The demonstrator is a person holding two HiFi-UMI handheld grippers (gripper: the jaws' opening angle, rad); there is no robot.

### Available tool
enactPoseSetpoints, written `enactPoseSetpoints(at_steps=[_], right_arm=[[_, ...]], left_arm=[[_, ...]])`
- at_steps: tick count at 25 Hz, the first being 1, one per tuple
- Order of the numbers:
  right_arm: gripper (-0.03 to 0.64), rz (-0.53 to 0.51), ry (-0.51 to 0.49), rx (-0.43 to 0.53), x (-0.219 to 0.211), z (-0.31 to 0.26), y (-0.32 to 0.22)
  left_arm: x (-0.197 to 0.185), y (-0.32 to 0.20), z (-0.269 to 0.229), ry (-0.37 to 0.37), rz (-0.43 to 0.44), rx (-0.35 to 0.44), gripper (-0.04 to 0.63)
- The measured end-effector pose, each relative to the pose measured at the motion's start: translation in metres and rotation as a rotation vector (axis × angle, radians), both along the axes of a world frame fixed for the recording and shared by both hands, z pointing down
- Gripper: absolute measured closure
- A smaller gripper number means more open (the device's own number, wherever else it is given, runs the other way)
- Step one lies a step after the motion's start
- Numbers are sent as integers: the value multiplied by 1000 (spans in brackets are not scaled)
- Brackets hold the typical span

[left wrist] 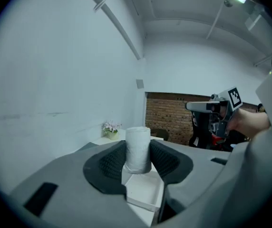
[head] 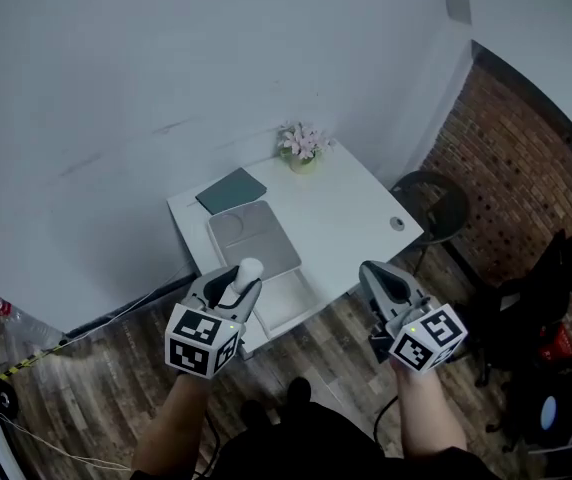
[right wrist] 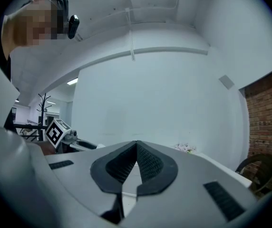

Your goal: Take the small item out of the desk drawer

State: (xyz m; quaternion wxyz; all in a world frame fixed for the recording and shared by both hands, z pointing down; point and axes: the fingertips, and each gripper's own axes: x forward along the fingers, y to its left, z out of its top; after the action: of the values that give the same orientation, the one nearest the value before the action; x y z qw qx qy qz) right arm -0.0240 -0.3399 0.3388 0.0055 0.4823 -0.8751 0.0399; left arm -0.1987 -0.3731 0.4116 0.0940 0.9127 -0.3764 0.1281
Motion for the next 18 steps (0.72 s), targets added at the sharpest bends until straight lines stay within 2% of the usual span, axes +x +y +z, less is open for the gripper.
enactPoseSetpoints(at_steps=[3, 9, 14, 18], right_arm=[[612, -12, 14, 23, -1, -9, 13], [612, -46, -23, 46, 3, -22, 12], [612, -85, -16, 68, 19, -29, 13], [614, -146, -5, 114, 42, -38, 23]], left_arm=[[-10, 7, -12, -20, -37, 43, 428], [-18, 10, -38, 17, -111, 99, 428], [-6, 15, -58, 55, -158, 128, 428], [9, 19, -59, 52, -183, 136, 430]])
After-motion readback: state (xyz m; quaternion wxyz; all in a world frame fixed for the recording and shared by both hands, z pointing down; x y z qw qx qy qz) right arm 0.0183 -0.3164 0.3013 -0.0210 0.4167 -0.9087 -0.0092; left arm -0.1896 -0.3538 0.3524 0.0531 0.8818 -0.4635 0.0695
